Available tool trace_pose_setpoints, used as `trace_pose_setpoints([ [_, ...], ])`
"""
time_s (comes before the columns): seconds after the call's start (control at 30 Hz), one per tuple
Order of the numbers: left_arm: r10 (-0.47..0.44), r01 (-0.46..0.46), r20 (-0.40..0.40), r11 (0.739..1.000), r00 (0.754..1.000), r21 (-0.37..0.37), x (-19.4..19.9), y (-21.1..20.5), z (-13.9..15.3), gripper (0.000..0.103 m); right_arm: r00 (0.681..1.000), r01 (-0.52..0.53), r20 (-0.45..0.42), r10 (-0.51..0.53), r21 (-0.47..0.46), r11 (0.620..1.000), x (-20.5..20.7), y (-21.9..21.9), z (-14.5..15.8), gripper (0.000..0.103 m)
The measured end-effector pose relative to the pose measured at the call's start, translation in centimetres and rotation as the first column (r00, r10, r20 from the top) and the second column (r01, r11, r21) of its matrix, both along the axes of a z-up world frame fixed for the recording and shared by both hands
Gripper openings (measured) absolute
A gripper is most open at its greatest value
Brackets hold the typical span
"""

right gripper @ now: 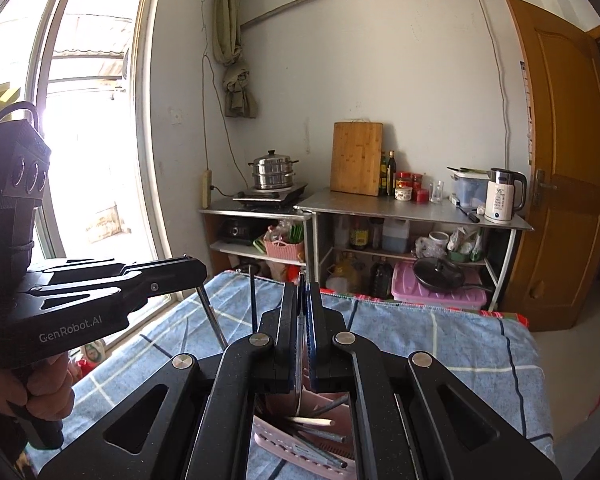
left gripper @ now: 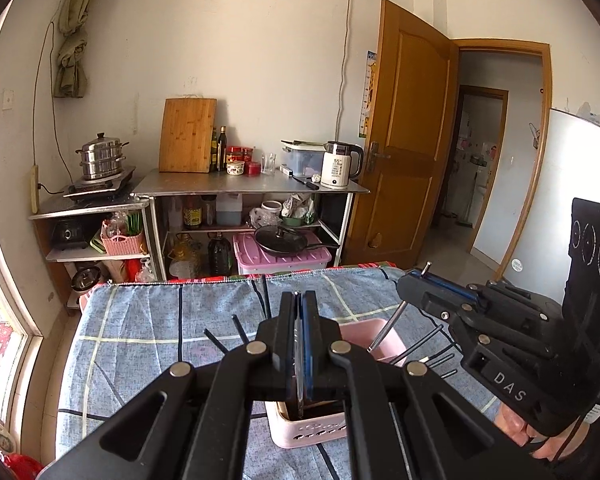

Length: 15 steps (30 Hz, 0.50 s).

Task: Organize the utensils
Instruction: 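Lower both metal chopsticks into the pink basket and open both tools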

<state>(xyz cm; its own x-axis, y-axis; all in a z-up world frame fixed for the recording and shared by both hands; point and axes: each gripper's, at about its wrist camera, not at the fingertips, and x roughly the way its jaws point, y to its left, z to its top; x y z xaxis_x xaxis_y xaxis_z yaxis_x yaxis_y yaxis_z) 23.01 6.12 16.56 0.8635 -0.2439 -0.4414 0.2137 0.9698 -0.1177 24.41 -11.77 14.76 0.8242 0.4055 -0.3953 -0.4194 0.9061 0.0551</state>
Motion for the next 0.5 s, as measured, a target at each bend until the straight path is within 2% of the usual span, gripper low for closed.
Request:
trace_pose_setpoints([
  [0.33, -0.016, 0.019, -0.113, 1.000, 0.994, 0.018, 1.2, -0.7, -4.1, 0.004, 0.992, -0.012, -0.126, 0.001, -0.088, 0.996, 1.3, 0.1, -3.3, 0.004],
  [0.5, -0.015, 0.019, -0.156, 0.999, 0.988, 0.028, 1.7, -0.8, -5.3, 0.004, 0.985, -0.023, -0.170, 0.008, -0.084, 0.996, 1.5, -0.3, -4.1, 0.004],
])
